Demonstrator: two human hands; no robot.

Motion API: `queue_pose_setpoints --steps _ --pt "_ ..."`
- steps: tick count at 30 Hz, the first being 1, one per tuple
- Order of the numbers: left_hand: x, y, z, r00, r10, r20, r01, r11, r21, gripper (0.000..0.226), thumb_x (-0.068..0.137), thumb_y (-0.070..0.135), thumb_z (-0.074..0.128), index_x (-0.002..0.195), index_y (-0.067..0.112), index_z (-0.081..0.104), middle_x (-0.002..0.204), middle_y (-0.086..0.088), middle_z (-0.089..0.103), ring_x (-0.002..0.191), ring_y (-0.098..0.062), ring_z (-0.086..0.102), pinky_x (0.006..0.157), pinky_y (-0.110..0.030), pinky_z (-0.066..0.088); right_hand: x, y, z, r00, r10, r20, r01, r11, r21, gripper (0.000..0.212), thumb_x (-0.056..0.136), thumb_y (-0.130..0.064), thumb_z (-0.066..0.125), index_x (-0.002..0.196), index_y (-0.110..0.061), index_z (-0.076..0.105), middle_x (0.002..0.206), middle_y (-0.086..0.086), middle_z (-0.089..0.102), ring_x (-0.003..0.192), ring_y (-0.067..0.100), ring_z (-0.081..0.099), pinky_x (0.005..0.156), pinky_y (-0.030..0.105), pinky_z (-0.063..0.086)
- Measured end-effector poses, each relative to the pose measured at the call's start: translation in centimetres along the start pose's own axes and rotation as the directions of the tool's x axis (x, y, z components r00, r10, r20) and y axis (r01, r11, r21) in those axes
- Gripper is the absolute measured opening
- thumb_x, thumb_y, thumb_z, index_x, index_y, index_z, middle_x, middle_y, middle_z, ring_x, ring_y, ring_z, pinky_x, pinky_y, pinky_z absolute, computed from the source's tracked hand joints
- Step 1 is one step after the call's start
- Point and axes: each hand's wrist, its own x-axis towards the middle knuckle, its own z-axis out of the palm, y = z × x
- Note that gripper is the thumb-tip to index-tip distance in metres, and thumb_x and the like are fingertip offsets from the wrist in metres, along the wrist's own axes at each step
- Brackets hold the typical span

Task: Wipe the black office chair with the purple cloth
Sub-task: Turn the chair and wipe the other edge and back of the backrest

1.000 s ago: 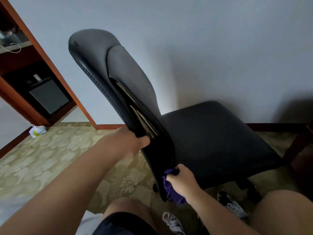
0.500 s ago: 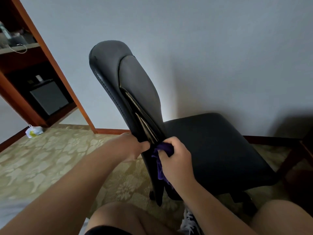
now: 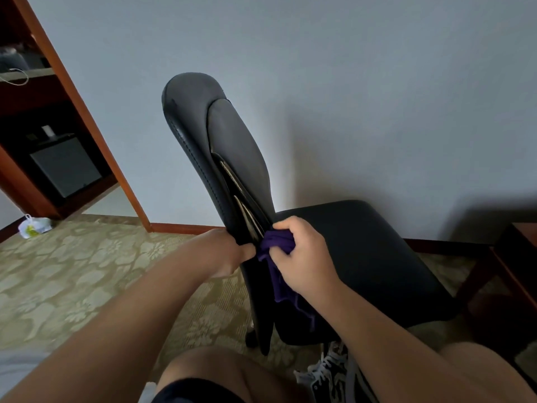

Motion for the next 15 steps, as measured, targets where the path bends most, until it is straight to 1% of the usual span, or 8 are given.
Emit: queue_pose_setpoints --steps 3,4,5,6,8,10,13,15 --pt "-0.4 0.0 -0.3 0.999 -0.051 0.013 0.052 0.995 -0.087 0.045 0.095 0.013 0.047 0.137 0.023 0.035 0.108 -0.01 0.049 0.089 -0.026 0.046 0.071 -0.03 0.038 -0.5 0.6 -0.1 1.0 -0.004 0.031 0.006 0.999 -0.047 0.03 0.083 -0.01 0.068 0.111 -0.02 0.066 0.106 -0.011 0.062 0.095 0.01 0.063 0.082 0.038 0.056" --pt "-0.6 0.0 -0.5 0.996 -0.08 0.03 0.083 0.99 -0.118 0.049 0.095 0.016 0.048 0.14 0.028 0.033 0.109 -0.01 0.051 0.091 -0.026 0.05 0.073 -0.031 0.042 -0.7 0.8 -0.2 0.999 -0.001 0.035 0.003 0.998 -0.064 0.03 0.084 -0.01 0.068 0.111 -0.02 0.066 0.105 -0.011 0.062 0.093 0.009 0.063 0.081 0.038 0.056" --pt "-0.8 -0.1 -0.7 0.992 -0.121 0.047 0.127 0.978 -0.163 0.049 0.093 0.023 0.049 0.14 0.031 0.036 0.102 -0.007 0.055 0.09 -0.025 0.054 0.074 -0.031 0.046 -0.7 0.9 -0.3 0.999 0.0 0.04 0.003 0.997 -0.079 0.03 0.084 -0.011 0.069 0.112 -0.021 0.066 0.105 -0.011 0.061 0.092 0.009 0.063 0.081 0.038 0.056" --pt "-1.2 -0.3 -1.1 0.98 -0.186 0.066 0.197 0.945 -0.261 0.046 0.089 0.038 0.052 0.134 0.031 0.048 0.092 -0.003 0.062 0.086 -0.022 0.06 0.074 -0.031 0.049 -0.7 1.0 -0.3 0.999 -0.003 0.043 0.006 0.996 -0.088 0.03 0.084 -0.01 0.068 0.112 -0.021 0.067 0.104 -0.012 0.061 0.092 0.008 0.063 0.08 0.038 0.057" --pt "-2.2 -0.9 -2.2 0.946 -0.317 0.068 0.304 0.794 -0.526 0.065 0.069 0.072 0.05 0.098 0.02 0.074 0.073 0.003 0.073 0.075 -0.017 0.068 0.075 -0.031 0.053 -0.7 1.0 -0.4 0.999 -0.007 0.047 0.011 0.996 -0.094 0.031 0.083 -0.01 0.068 0.112 -0.021 0.067 0.103 -0.012 0.061 0.09 0.009 0.063 0.079 0.037 0.057" --pt "-3.0 -1.8 -3.6 0.909 -0.417 0.006 0.327 0.702 -0.632 0.077 0.054 0.085 0.046 0.072 0.017 0.076 0.067 0.003 0.074 0.07 -0.017 0.07 0.074 -0.032 0.053 -0.7 0.8 -0.5 0.999 -0.005 0.045 0.01 0.995 -0.098 0.031 0.082 -0.009 0.068 0.112 -0.021 0.067 0.103 -0.012 0.06 0.089 0.009 0.063 0.079 0.037 0.057" --pt "-3.6 -2.6 -5.1 0.851 -0.518 -0.092 0.338 0.671 -0.66 0.08 0.053 0.089 0.038 0.073 0.021 0.075 0.063 0.005 0.072 0.072 -0.016 0.069 0.078 -0.035 0.053 -0.5 0.2 -0.5 0.999 -0.038 0.023 0.04 0.996 -0.082 0.031 0.082 -0.009 0.069 0.111 -0.019 0.067 0.104 -0.01 0.061 0.09 0.011 0.063 0.079 0.038 0.057" --pt "-3.3 -2.7 -5.4 0.826 -0.543 -0.152 0.333 0.688 -0.646 0.069 0.065 0.081 0.038 0.08 0.022 0.071 0.066 0.004 0.072 0.075 -0.017 0.068 0.079 -0.039 0.054 -0.3 -0.2 -0.3 0.998 -0.07 0.001 0.069 0.995 -0.078 0.029 0.082 -0.01 0.07 0.11 -0.019 0.067 0.102 -0.009 0.061 0.089 0.011 0.063 0.076 0.038 0.056"
